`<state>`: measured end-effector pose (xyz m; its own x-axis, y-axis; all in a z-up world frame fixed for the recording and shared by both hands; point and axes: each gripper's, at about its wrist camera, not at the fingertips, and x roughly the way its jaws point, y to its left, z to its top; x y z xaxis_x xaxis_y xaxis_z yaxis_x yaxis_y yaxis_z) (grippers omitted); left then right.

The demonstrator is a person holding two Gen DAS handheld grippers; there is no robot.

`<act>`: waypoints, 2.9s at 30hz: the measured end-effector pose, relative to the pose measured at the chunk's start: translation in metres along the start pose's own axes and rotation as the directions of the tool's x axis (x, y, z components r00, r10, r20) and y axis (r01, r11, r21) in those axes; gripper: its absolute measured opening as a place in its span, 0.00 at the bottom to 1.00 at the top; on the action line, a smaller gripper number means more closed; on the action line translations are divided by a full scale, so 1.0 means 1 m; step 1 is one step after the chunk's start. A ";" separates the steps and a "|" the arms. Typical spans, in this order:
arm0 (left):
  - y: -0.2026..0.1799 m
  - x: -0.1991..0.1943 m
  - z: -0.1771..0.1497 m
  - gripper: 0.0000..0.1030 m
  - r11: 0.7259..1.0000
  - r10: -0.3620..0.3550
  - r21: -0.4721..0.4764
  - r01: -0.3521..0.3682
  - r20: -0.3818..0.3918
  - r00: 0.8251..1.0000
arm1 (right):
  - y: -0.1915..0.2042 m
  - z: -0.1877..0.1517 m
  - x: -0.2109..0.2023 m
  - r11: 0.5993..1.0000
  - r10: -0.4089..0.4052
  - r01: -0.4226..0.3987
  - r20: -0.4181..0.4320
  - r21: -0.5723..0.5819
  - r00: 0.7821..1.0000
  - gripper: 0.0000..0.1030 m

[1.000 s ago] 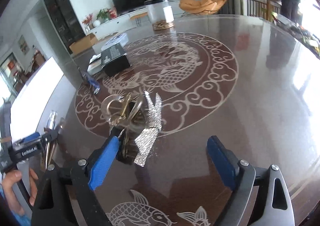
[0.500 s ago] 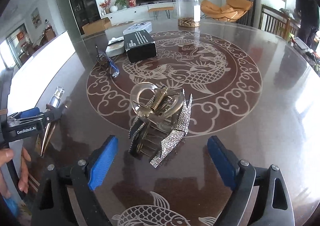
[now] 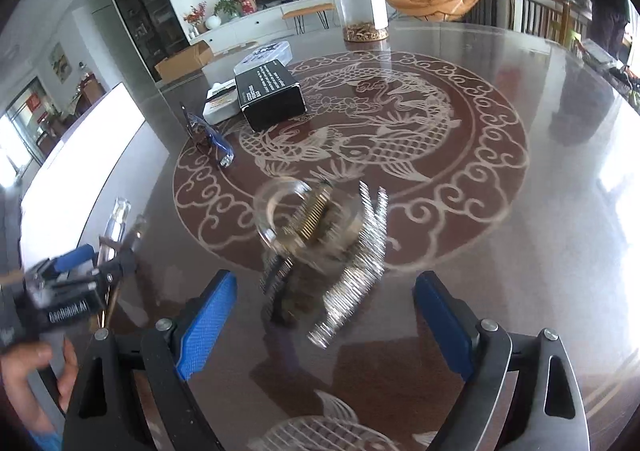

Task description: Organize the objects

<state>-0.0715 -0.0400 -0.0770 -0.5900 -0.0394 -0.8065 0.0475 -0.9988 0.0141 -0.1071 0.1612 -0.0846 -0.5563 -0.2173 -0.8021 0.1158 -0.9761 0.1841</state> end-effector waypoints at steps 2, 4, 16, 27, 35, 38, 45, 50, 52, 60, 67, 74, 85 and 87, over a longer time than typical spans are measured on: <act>-0.008 -0.003 0.000 0.28 0.999 -0.011 0.046 0.010 0.022 1.000 | 0.008 0.006 0.009 0.999 -0.050 0.050 -0.007 -0.009 0.999 0.88; -0.012 -0.005 -0.001 0.27 0.998 -0.011 0.067 0.009 0.027 1.000 | 0.017 0.009 0.015 0.991 -0.126 0.125 -0.005 -0.046 0.992 0.74; 0.005 -0.083 -0.024 0.27 0.984 -0.176 0.004 0.179 0.184 0.967 | 0.011 -0.027 -0.044 0.999 -0.047 0.048 0.093 -0.005 0.995 0.52; 0.072 -0.187 -0.025 0.27 0.967 -0.179 -0.101 0.235 0.387 0.905 | 0.068 -0.012 -0.076 0.987 0.139 -0.127 0.118 -0.102 0.983 0.52; 0.176 -0.231 -0.031 0.27 0.953 -0.051 -0.257 0.161 0.390 0.920 | 0.181 0.013 -0.096 0.902 0.356 -0.329 0.052 -0.280 0.933 0.52; 0.221 -0.236 -0.038 0.27 0.940 0.028 -0.326 0.098 0.361 0.932 | 0.252 0.018 -0.099 0.819 0.463 -0.436 -0.019 -0.372 0.886 0.52; 0.293 -0.194 -0.049 0.29 0.931 0.076 -0.365 -0.028 0.117 0.990 | 0.385 0.002 -0.065 0.672 0.470 -0.510 -0.223 -0.537 0.854 0.52; 0.330 -0.152 -0.063 0.75 0.880 0.097 -0.458 -0.129 -0.092 0.991 | 0.423 -0.011 -0.022 0.696 0.338 -0.478 -0.344 -0.535 0.876 0.77; 0.336 -0.154 -0.070 0.75 0.865 0.132 -0.474 -0.164 -0.101 0.986 | 0.418 -0.013 -0.030 0.687 0.344 -0.462 -0.310 -0.561 0.886 0.83; 0.299 -0.169 -0.056 0.75 0.861 0.193 -0.486 -0.150 0.038 0.980 | 0.344 -0.001 -0.066 0.757 0.421 -0.386 -0.058 -0.527 0.905 0.93; 0.190 -0.190 -0.011 0.76 0.963 0.018 -0.266 0.047 0.238 0.971 | 0.194 -0.005 -0.024 0.938 0.114 -0.068 0.118 -0.340 0.986 0.94; 0.054 -0.173 0.007 0.92 0.959 -0.263 -0.043 0.279 0.219 0.939 | 0.063 -0.011 0.006 0.973 -0.166 0.170 0.035 -0.154 0.985 0.94; -0.017 -0.050 -0.011 0.92 0.991 -0.134 0.011 0.134 -0.023 0.991 | 0.020 -0.019 -0.002 0.988 -0.147 0.150 0.066 -0.043 0.987 0.94; -0.009 -0.041 -0.015 0.92 0.995 -0.102 -0.004 0.102 -0.025 0.994 | 0.020 -0.019 -0.001 0.987 -0.149 0.151 0.047 -0.045 0.988 0.94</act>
<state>-0.0355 -0.0294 -0.0525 -0.5715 0.0639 -0.8181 -0.0097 -0.9974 -0.0711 -0.0887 0.1421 -0.0914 -0.6051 -0.0688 -0.7931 0.0674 -0.9971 0.0351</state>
